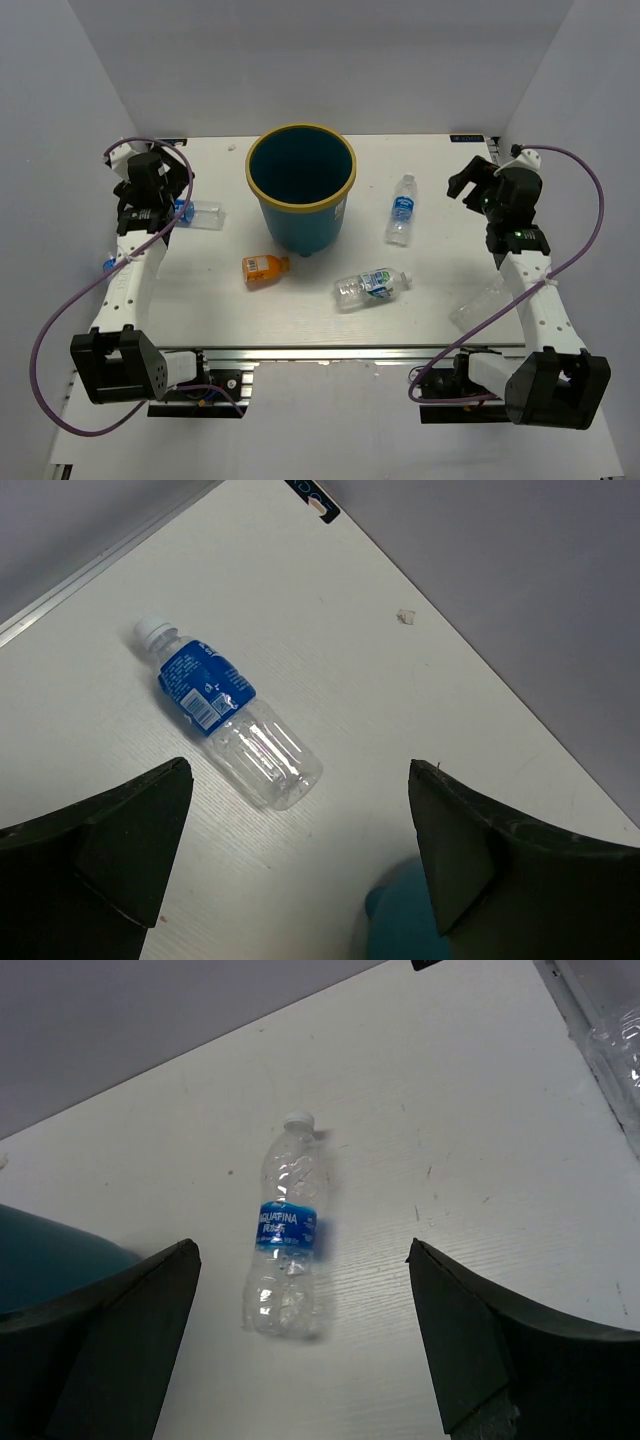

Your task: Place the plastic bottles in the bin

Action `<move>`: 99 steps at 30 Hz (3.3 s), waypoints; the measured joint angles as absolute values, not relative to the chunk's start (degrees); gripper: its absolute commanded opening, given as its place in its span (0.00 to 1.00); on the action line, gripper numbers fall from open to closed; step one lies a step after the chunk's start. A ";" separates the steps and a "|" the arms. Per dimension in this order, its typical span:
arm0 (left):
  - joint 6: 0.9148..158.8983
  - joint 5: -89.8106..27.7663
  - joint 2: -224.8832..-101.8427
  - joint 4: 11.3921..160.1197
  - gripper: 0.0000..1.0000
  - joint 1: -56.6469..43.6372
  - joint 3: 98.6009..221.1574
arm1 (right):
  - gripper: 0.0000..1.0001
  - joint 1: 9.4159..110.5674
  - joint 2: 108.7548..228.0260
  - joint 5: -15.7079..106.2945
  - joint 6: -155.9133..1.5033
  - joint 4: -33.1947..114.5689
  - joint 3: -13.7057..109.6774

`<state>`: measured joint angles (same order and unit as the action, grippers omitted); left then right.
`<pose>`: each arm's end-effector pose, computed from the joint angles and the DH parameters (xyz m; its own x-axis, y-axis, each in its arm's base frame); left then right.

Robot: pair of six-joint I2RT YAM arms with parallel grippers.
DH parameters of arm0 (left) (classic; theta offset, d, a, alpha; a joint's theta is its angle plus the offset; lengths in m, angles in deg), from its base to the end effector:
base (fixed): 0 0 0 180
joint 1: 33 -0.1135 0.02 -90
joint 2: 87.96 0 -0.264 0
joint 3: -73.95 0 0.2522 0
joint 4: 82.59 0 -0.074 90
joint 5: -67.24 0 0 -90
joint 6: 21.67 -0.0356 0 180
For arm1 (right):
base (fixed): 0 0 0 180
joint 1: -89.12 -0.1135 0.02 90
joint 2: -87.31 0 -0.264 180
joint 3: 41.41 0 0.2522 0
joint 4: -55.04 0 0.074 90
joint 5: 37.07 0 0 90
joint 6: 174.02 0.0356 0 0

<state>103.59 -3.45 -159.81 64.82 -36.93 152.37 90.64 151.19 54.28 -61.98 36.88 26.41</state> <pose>0.2835 0.0313 0.3460 -0.1489 -0.5563 -0.8175 -0.5475 0.7348 -0.4003 0.2615 -0.0078 0.3409 -0.2091 0.3808 -0.9007 0.1379 0.9233 0.3584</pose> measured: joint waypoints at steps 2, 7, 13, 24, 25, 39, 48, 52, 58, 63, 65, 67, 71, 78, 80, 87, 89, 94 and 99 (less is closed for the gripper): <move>103.88 -3.45 -159.77 64.58 0.98 -36.93 152.37 | 0.89 90.64 151.41 55.09 -63.18 36.66 26.63; 104.97 -3.67 -159.77 65.39 0.98 -36.93 151.50 | 0.89 90.73 157.87 61.88 -67.51 33.99 32.12; 106.06 -3.58 -159.96 65.61 0.98 -36.93 149.66 | 0.89 94.90 181.31 69.67 -76.01 27.48 54.76; 106.54 -3.60 -164.62 63.73 0.98 -36.93 148.40 | 0.89 101.24 211.42 85.38 -87.57 21.05 68.97; 106.57 -3.60 -164.99 63.53 0.98 -36.93 148.37 | 0.89 101.89 212.30 86.30 -88.16 20.53 68.97; 106.54 1.12 -162.57 60.91 0.98 -36.91 148.35 | 0.84 104.01 216.25 90.80 -92.84 22.63 69.28; 106.92 3.68 -159.33 60.89 0.98 -36.91 148.35 | 0.18 104.01 216.12 88.33 -91.92 22.52 69.30; 107.44 3.92 -157.58 61.11 0.98 -36.91 148.22 | 0.00 104.25 215.16 85.86 -91.35 21.56 69.30; 108.51 4.13 -155.44 61.70 0.98 -36.91 146.01 | 0.00 104.91 207.64 77.34 -89.06 18.82 69.32; 108.95 4.51 -155.68 61.63 0.98 -36.91 145.29 | 0.00 105.09 194.00 59.81 -86.72 18.91 69.45; 109.21 4.94 -155.79 61.61 0.98 -36.91 145.29 | 0.00 104.34 189.06 49.21 -85.60 19.09 70.52; 109.34 5.38 -155.92 61.41 0.98 -36.91 145.29 | 0.00 101.87 186.09 40.60 -84.49 19.52 72.64; 109.67 6.52 -156.12 60.98 0.98 -36.91 145.23 | 0.00 90.68 183.27 31.04 -83.27 22.67 76.03; 111.09 7.85 -156.12 60.01 0.98 -36.91 142.60 | 0.00 71.29 186.92 17.06 -75.53 32.92 81.82; 111.77 7.94 -156.12 59.62 0.98 -36.91 142.10 | 0.00 67.58 189.74 15.74 -74.02 36.16 84.60; 113.34 3.74 -156.10 59.42 0.98 -36.93 140.77 | 0.43 60.13 201.00 12.93 -71.20 37.97 94.87; 113.67 0.35 -155.79 59.97 0.98 -36.93 138.80 | 0.68 59.97 201.68 12.84 -71.03 37.10 94.00; 113.84 -10.55 -154.24 60.74 0.98 -36.91 131.43 | 0.89 60.89 199.75 12.44 -71.99 35.61 89.93; 115.11 -23.58 -151.64 67.10 0.98 -35.94 122.58 | 0.89 61.28 191.58 13.73 -73.80 34.17 81.76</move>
<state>115.11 -23.58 -151.64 67.10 -35.94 122.58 61.28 191.58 13.73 -73.80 34.17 81.76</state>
